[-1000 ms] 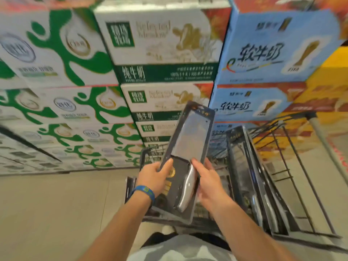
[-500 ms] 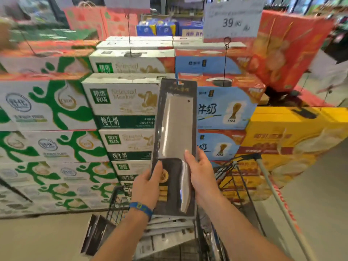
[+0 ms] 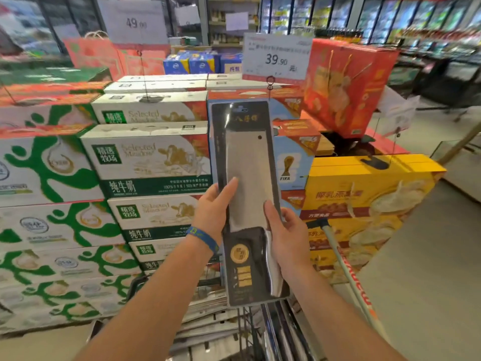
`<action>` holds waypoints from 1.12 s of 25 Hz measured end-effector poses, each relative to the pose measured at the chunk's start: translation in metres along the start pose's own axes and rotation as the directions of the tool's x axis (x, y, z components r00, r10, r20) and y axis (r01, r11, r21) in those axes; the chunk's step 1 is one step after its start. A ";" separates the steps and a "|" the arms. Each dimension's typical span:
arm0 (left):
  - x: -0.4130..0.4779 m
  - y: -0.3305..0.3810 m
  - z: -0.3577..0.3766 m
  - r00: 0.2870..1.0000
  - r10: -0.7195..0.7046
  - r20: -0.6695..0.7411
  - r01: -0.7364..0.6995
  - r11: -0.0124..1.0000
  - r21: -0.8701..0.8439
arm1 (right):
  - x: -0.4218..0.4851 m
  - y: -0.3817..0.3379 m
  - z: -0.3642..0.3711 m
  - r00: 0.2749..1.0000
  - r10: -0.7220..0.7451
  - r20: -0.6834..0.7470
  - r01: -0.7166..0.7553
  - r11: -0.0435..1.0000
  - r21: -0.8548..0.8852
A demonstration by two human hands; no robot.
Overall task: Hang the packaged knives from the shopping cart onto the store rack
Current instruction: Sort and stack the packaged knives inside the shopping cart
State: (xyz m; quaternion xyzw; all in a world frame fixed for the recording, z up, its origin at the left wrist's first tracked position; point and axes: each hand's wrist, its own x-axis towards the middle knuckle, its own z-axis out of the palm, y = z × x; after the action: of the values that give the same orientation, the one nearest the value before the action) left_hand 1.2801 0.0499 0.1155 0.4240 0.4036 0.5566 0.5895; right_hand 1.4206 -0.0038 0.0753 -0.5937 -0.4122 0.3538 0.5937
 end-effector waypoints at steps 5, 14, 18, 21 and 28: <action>-0.001 -0.027 0.027 0.996 -0.092 0.014 0.092 0.995 -0.032 | -0.004 0.005 -0.045 0.994 -0.109 -0.016 0.105 0.981 -0.160; -0.005 -0.089 0.055 0.940 -0.313 0.138 0.290 0.943 0.163 | -0.017 0.033 -0.104 0.984 -0.100 -0.148 0.037 0.927 -0.373; -0.010 -0.124 0.048 0.917 -0.377 0.132 0.340 0.910 0.237 | -0.026 0.058 -0.116 0.985 -0.060 -0.163 -0.014 0.908 -0.420; -0.018 -0.149 0.031 0.949 -0.308 0.061 0.264 0.889 0.374 | -0.035 0.084 -0.127 0.983 -0.011 -0.181 -0.061 0.921 -0.385; -0.055 -0.213 -0.034 0.871 -0.405 -0.277 0.444 0.411 0.796 | -0.043 0.148 -0.141 0.950 0.098 -0.297 -0.237 0.846 -0.478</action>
State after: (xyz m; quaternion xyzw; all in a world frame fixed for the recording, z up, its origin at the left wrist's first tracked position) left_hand 1.3113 -0.0077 -0.0969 0.5256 0.7254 0.1333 0.4241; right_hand 1.5413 -0.0947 -0.0689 -0.8041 -0.3552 0.2023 0.4317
